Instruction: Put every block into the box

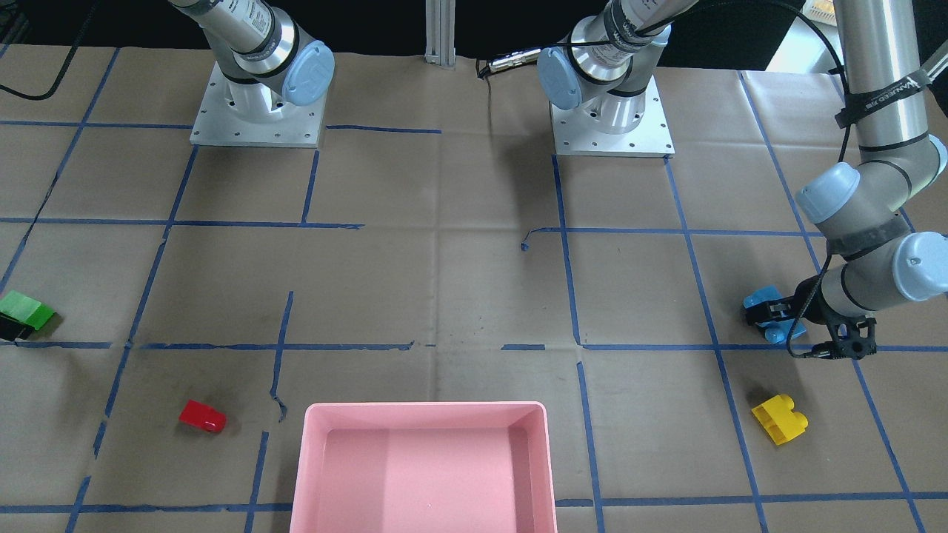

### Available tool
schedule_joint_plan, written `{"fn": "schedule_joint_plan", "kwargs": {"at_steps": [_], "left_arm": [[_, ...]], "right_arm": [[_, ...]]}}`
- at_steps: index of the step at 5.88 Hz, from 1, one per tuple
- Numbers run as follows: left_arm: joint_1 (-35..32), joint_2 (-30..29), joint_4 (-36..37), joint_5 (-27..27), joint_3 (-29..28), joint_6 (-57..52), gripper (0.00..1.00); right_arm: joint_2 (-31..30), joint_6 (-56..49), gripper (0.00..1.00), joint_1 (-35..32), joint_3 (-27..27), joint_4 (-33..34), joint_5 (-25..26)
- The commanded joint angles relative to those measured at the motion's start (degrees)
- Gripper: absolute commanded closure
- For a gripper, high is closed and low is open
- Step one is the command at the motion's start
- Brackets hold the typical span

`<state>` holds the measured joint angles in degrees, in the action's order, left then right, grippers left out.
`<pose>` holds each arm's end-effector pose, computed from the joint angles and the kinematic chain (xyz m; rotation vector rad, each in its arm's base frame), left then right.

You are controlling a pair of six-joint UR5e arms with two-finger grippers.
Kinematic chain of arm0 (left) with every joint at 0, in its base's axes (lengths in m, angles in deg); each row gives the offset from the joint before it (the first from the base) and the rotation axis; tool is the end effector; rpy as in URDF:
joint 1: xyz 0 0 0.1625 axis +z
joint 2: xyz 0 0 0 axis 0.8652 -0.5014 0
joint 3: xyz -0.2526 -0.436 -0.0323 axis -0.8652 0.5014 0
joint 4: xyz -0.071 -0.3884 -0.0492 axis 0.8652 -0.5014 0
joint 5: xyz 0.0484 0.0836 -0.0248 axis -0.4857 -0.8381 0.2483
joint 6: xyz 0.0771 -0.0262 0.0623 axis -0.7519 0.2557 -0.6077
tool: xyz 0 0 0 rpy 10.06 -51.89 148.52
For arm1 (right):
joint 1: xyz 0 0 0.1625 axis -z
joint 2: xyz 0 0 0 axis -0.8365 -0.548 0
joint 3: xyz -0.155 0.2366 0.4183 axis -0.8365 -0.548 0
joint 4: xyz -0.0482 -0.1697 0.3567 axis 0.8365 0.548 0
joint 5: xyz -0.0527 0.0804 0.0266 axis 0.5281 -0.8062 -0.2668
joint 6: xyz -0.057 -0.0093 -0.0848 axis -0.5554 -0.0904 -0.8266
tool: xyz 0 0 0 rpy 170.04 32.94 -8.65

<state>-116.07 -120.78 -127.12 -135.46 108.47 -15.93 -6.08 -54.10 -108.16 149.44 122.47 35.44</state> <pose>0.2270 -0.5569 0.2438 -0.1866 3.1116 0.3437 -0.2966 -0.5722 0.2799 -0.7388 -3.0153 -0.1846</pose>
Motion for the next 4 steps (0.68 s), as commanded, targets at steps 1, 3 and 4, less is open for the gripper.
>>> {"fn": "schedule_joint_plan", "kwargs": {"at_steps": [1, 3, 4], "left_arm": [[0.0, 0.13, 0.15, 0.2, -0.27, 0.06, 0.95], [-0.52, 1.62, -0.46, 1.85, -1.5, 0.06, 1.0], [-1.66, 3.19, -1.51, 5.87, -1.85, 0.32, 1.0]], "right_arm": [[0.05, -3.71, 0.01, 0.84, 3.29, 5.42, 0.86], [0.75, -3.99, 0.02, 1.12, 3.55, 5.51, 1.9], [1.02, -3.29, 0.24, 1.12, 3.47, 5.43, 2.52]]}}
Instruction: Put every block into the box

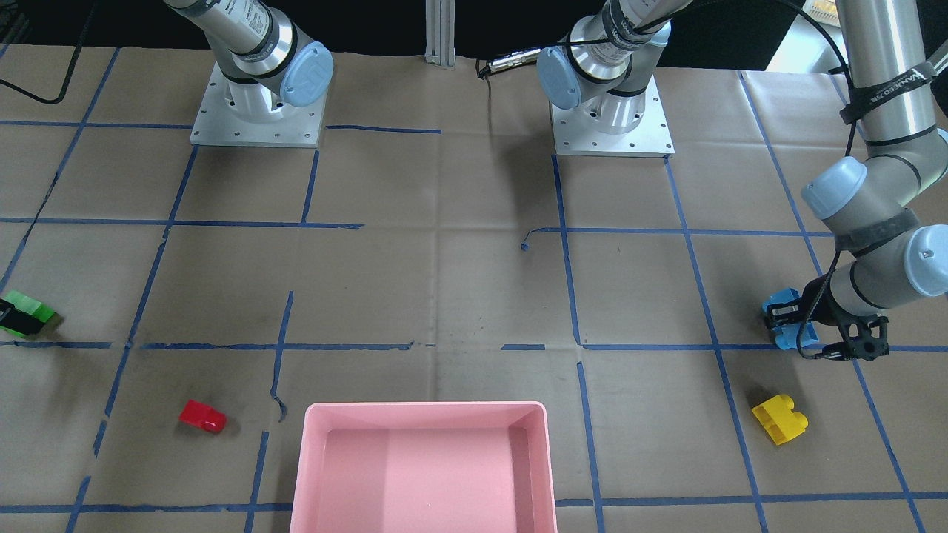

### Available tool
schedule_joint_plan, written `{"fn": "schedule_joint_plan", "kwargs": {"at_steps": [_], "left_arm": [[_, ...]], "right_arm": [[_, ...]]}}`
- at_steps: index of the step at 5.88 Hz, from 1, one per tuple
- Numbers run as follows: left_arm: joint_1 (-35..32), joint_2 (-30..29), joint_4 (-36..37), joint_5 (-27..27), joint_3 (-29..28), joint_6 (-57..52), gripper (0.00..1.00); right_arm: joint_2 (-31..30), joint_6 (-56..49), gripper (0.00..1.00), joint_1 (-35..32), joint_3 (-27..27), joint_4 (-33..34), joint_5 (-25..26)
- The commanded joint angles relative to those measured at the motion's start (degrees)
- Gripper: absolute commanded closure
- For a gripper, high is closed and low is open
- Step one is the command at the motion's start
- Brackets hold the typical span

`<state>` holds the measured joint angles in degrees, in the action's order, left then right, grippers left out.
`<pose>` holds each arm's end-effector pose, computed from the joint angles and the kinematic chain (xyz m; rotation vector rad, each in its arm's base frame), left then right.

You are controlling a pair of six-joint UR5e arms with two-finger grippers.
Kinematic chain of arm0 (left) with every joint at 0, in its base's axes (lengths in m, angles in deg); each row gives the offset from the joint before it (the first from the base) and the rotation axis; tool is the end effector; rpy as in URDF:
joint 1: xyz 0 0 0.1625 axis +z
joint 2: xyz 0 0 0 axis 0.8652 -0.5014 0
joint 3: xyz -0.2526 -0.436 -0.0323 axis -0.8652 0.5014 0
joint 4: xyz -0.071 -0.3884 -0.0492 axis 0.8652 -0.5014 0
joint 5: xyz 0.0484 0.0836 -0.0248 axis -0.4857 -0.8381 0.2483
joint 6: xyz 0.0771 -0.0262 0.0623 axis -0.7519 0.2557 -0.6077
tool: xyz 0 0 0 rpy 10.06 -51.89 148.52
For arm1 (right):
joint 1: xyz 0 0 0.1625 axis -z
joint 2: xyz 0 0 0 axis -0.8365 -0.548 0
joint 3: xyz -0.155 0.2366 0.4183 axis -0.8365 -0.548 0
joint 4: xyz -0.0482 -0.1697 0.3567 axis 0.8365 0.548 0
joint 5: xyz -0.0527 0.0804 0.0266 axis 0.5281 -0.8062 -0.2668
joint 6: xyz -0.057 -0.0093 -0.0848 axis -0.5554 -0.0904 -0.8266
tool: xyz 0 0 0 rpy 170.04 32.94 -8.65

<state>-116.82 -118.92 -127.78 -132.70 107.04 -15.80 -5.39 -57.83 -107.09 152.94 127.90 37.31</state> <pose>0.2180 -0.5662 0.2708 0.1794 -3.1151 -0.2441 -0.3041 -0.5575 0.2575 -0.6609 -2.9990 -0.1778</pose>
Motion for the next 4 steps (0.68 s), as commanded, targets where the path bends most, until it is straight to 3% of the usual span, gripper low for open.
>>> {"fn": "schedule_joint_plan", "kwargs": {"at_steps": [1, 2, 4], "left_arm": [[-2.06, 2.48, -1.13, 4.54, -0.43, 0.2, 1.0], [-3.72, 3.36, -1.04, 6.21, -1.13, 0.38, 1.0], [-12.74, 4.78, -8.37, 6.49, -10.31, 4.57, 1.0]], "right_arm": [[0.24, 0.79, 0.46, 0.04, -0.47, 0.0, 0.66], [-0.19, 0.7, 0.59, -0.04, -0.73, -0.09, 0.58], [-3.43, 0.7, 0.6, -0.83, -6.93, -2.18, -0.21]]}}
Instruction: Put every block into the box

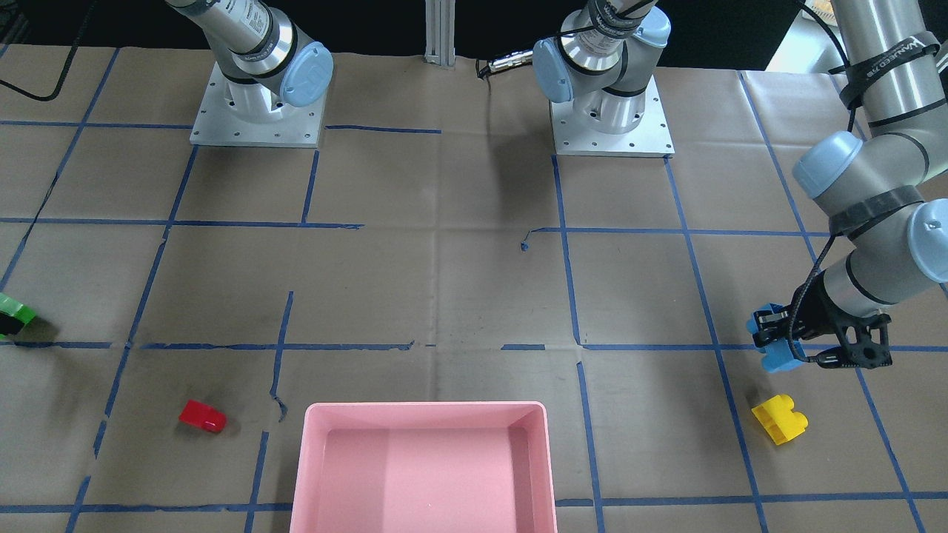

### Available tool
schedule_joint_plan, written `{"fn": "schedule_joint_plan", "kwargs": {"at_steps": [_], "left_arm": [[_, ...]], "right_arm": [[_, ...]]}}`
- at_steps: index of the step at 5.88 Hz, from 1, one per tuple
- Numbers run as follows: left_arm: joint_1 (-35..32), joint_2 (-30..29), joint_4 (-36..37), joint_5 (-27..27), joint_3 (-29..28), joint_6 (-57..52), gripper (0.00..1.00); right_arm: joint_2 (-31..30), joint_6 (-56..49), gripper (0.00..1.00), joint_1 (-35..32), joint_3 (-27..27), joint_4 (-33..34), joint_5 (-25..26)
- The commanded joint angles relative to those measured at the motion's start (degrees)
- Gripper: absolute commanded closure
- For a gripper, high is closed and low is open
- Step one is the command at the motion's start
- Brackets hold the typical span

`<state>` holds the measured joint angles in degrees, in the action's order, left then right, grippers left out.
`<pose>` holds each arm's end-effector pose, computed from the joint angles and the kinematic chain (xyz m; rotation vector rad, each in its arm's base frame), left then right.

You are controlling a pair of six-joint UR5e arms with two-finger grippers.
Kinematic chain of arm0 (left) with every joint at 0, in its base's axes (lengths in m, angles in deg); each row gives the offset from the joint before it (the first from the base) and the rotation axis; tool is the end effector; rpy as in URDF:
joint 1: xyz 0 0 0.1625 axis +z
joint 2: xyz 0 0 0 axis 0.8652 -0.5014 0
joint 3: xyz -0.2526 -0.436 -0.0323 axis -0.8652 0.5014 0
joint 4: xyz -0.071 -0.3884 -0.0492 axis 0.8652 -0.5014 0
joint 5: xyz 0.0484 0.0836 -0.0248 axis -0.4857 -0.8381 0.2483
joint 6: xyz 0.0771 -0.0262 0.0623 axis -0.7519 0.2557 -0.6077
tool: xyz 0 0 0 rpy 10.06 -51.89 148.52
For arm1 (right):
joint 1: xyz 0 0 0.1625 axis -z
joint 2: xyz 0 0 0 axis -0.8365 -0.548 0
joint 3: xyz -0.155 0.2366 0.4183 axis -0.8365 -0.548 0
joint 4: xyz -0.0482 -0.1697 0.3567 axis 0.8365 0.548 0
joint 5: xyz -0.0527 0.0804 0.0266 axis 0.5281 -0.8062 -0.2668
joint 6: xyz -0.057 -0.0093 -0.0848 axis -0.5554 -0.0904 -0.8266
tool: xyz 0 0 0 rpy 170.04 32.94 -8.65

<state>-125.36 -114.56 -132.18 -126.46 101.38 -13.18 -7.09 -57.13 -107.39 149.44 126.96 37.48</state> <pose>0.1262 -0.6075 0.3492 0.0268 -3.0854 -0.0349 -0.3109 -0.5706 0.2989 -0.6703 -2.9632 -0.0760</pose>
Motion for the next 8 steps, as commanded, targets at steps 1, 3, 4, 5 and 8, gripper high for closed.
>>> {"fn": "schedule_joint_plan", "kwargs": {"at_steps": [1, 3, 4, 5, 8], "left_arm": [[-10.34, -0.89, -6.2, 0.85, -10.09, 1.28, 1.0], [-22.56, -6.5, -5.61, 0.86, -20.55, 1.36, 1.0], [-26.1, -10.19, -6.65, 1.64, -26.69, 1.19, 1.0], [-31.0, -14.23, -6.23, 2.17, -30.15, 1.88, 1.0], [-35.97, -18.13, -4.21, 2.98, -31.76, 4.78, 0.32]], "right_arm": [[-3.23, -0.08, 0.6, -2.01, -7.83, -6.66, -2.47], [-4.91, 0.09, 0.6, -9.98, -18.28, -20.26, -3.2], [-4.92, 2.18, 0.6, -14.98, -22.59, -23.9, -4.24], [-4.83, 3.42, 0.6, -21.12, -25.33, -24.37, -4.43], [-3.69, 12.54, 0.6, -33.63, -27.38, -23.59, -8.55]]}}
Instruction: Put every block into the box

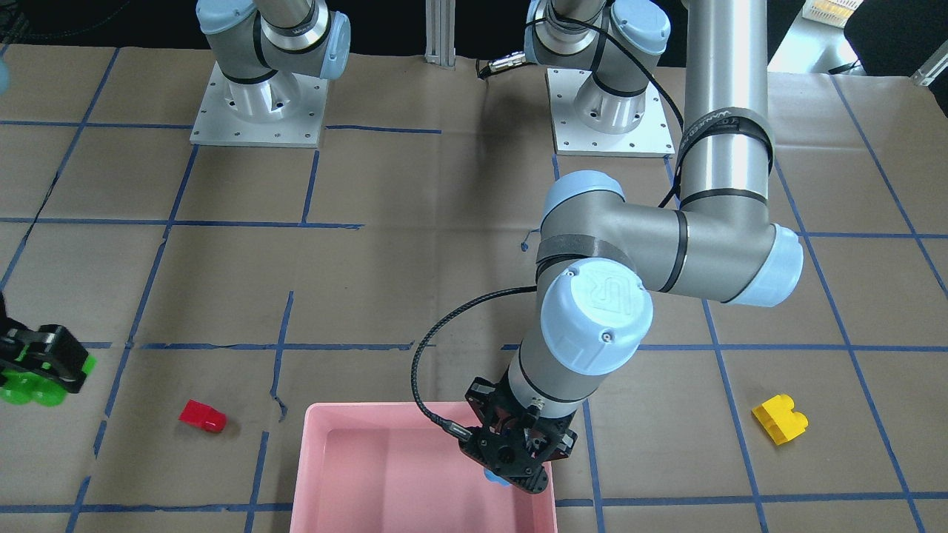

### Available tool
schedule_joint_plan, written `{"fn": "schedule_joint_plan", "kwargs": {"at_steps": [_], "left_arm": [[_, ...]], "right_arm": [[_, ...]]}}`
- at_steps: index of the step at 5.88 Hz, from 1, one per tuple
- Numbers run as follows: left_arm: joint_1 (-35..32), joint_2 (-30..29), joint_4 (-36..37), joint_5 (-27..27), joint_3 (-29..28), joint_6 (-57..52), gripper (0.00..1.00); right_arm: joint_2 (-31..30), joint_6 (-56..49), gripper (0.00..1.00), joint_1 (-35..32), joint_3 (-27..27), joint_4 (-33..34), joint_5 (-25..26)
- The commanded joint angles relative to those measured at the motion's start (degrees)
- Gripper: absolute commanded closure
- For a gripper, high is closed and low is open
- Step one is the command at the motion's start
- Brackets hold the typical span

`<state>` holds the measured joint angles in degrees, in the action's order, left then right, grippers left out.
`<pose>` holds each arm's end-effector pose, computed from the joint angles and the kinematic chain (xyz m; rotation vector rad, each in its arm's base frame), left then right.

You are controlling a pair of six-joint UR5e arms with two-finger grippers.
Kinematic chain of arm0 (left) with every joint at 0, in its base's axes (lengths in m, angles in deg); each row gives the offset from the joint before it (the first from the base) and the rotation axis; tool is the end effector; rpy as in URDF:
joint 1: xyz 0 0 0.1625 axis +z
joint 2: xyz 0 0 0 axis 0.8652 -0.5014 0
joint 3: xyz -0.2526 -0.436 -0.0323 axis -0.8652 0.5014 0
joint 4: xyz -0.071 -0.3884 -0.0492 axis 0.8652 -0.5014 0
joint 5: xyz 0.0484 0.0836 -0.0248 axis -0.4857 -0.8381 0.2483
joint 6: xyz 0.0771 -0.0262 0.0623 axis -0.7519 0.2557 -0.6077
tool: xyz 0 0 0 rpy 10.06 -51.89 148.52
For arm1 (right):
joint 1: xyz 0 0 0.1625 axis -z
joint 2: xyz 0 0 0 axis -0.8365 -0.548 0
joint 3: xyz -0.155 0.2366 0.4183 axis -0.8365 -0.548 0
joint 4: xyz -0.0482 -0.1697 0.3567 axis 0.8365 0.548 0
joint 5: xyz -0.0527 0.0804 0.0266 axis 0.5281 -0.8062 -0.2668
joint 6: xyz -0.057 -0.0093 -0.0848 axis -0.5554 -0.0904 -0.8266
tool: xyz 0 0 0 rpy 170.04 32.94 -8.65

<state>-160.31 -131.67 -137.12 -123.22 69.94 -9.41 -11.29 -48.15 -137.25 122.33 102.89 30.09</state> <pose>-0.2829 -0.7470 0.3799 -0.8035 -2.9395 0.1954 0.0202 -0.6948 0.5188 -0.1245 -3.1314 0.2016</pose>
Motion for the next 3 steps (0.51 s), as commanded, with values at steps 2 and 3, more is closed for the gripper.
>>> {"fn": "schedule_joint_plan", "kwargs": {"at_steps": [2, 3], "left_arm": [[0.02, 0.73, 0.05, -0.62, -0.16, 0.93, 0.0], [5.51, 3.52, -2.05, -0.8, 1.32, 0.84, 0.0]], "right_arm": [[1.92, 6.67, 0.6, -6.44, -0.27, 2.84, -1.08], [2.97, 7.89, 0.6, -7.58, -0.35, 4.94, -1.17]]}}
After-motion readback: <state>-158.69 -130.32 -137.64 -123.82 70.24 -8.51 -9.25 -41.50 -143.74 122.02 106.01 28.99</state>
